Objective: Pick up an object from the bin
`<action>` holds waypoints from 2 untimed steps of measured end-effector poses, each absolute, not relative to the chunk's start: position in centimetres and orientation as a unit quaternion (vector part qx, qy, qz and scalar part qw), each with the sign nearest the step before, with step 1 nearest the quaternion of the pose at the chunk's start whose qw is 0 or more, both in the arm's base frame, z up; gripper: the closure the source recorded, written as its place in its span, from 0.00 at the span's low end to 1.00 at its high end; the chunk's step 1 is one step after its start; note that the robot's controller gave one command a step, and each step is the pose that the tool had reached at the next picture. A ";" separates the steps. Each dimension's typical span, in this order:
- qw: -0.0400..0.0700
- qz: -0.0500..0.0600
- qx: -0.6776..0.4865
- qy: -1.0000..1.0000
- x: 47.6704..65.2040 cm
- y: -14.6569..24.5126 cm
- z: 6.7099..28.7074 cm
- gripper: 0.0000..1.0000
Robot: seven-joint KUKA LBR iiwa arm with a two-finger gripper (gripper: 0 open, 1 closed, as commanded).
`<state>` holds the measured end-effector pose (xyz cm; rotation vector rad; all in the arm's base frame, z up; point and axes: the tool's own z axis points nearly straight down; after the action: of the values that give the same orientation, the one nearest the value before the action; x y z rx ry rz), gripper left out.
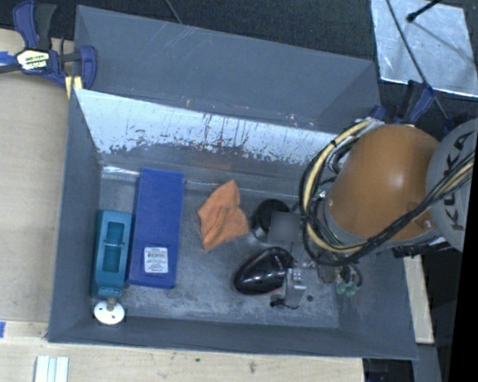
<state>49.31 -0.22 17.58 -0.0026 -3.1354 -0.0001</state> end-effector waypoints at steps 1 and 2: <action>-0.001 0.000 -0.001 -1.000 49.5 -0.2 18.0 0.00; -0.004 0.000 0.032 -0.999 49.8 -0.1 13.8 0.00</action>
Offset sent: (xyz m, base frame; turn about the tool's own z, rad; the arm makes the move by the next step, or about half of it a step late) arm 0.0041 0.0028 -0.1058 -0.1578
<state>49.78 -0.12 13.80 0.1002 -3.1487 0.0009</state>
